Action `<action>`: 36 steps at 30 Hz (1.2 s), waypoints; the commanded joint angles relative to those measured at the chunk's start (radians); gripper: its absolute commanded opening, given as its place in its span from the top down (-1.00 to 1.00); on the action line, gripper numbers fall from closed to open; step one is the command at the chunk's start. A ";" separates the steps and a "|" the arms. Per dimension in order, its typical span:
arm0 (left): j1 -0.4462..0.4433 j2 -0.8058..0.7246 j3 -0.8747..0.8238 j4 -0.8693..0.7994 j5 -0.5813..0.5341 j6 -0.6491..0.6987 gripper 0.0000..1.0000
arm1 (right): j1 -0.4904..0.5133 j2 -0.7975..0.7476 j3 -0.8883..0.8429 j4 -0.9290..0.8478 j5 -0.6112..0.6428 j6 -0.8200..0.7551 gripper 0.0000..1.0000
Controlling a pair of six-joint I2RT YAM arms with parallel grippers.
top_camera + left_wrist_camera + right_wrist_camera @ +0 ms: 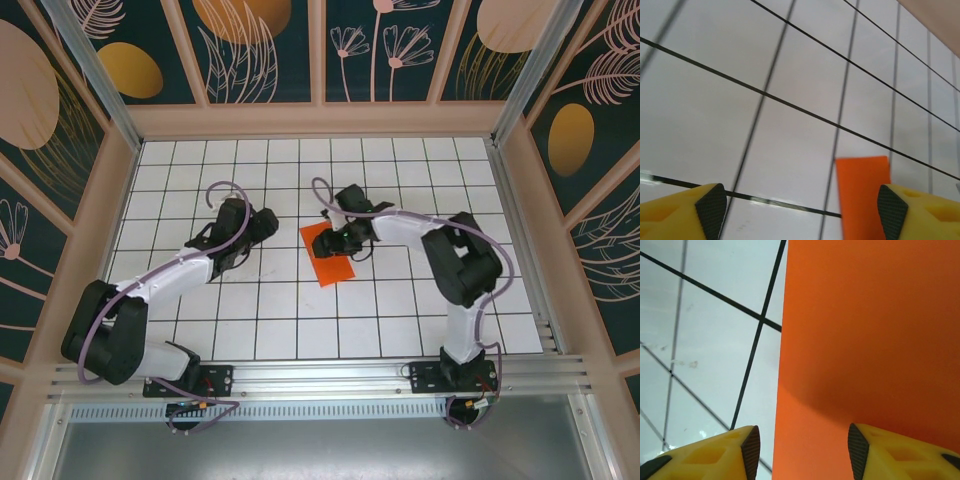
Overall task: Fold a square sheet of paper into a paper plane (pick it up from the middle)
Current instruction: Move the paper to the center of the table, then third fold the triangle at the center of the table.
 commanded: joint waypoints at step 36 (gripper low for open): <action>-0.160 0.520 0.217 0.119 0.294 -0.103 0.30 | -0.090 -0.211 -0.360 0.136 -0.034 0.351 -0.18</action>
